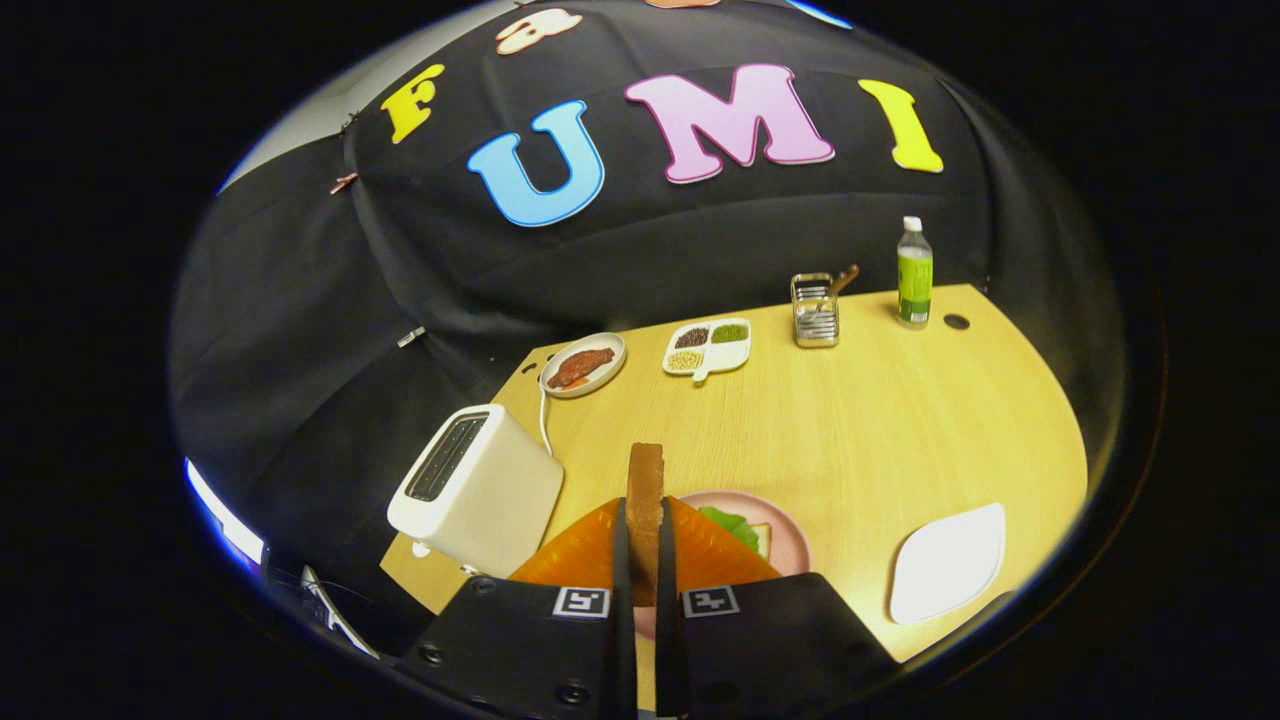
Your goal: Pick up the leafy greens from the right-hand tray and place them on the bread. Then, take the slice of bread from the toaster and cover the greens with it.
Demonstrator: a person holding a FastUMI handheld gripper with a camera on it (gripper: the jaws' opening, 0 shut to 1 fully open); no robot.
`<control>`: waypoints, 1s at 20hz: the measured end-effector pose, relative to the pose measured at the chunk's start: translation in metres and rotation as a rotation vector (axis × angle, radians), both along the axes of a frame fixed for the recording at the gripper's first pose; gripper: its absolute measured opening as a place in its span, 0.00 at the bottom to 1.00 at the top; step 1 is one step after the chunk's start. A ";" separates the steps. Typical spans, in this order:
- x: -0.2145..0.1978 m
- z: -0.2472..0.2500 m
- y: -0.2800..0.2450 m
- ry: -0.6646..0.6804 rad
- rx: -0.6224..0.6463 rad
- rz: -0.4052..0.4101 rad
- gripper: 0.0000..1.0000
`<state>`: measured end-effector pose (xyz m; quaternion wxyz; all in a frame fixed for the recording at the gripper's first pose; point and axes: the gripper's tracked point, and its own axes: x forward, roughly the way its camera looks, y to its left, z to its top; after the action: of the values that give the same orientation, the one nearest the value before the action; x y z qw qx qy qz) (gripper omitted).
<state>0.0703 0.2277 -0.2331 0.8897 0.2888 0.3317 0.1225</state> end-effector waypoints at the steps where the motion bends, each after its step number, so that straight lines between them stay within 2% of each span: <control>1: 0.000 -0.005 0.007 0.001 0.020 -0.004 0.12; 5: 0.003 -0.039 0.028 0.036 0.041 0.001 0.12; 10: 0.003 -0.099 -0.007 0.095 -0.105 -0.040 0.12; 14: -0.004 -0.138 -0.020 0.147 -0.228 0.015 0.15; 17: -0.004 -0.157 -0.033 0.133 -0.359 0.046 0.31; 18: -0.004 -0.160 -0.042 0.133 -0.412 0.054 0.48; 20: -0.004 -0.161 -0.048 0.121 -0.445 0.065 0.58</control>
<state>0.0664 0.1802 -0.3943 0.9055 0.0817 0.4124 0.0573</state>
